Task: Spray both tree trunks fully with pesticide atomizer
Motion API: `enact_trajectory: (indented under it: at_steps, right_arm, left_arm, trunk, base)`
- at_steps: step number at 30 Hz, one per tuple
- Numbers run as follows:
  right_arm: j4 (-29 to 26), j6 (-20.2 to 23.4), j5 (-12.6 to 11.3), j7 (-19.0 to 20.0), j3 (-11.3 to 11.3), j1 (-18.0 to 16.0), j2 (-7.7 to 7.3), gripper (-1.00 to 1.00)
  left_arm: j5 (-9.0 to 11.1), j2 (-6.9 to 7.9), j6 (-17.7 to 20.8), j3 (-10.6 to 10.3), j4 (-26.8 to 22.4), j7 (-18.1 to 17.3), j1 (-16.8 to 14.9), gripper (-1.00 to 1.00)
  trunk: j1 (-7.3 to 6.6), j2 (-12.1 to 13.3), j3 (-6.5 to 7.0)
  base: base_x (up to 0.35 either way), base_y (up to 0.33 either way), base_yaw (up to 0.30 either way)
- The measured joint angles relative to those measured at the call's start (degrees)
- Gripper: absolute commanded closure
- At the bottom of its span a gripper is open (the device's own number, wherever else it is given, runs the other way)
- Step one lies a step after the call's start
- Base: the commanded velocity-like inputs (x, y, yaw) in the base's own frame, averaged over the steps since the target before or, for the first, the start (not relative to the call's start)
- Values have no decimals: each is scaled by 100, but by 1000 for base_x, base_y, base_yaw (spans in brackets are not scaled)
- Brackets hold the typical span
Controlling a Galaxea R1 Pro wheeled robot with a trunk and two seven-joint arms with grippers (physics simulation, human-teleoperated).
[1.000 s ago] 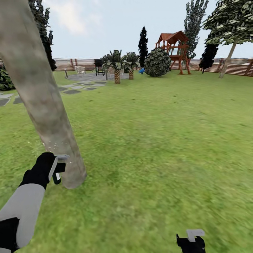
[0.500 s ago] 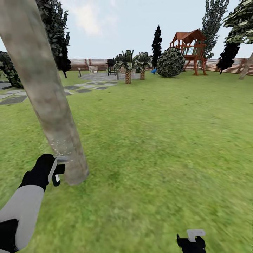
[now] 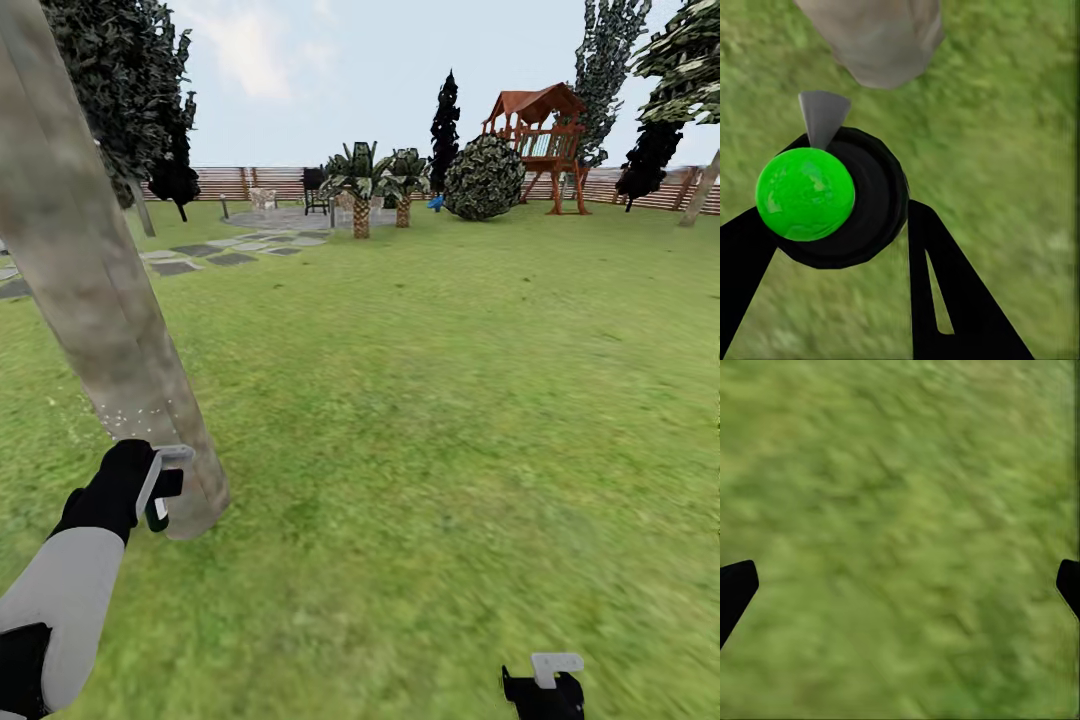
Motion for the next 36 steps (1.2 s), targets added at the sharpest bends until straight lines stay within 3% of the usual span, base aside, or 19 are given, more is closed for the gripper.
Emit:
enact_trajectory:
  at_steps: [16,28,36]
  right_arm:
    - [1,1,0,1,-1,-1,8,-100]
    - [0,1,0,1,0,0,8,-100]
    - [1,1,0,1,0,-1,17,-100]
  left_arm:
    - [42,-32,26,-5,-61,7,1,100]
    - [42,-35,16,-5,-52,7,0,100]
    - [43,-34,17,-5,-53,14,1,100]
  trunk:
    - [-2,0,0]
    - [-2,0,0]
    - [-2,0,0]
  base:
    - [157,-225,255]
    - [245,-172,31]
    - [245,-172,252]
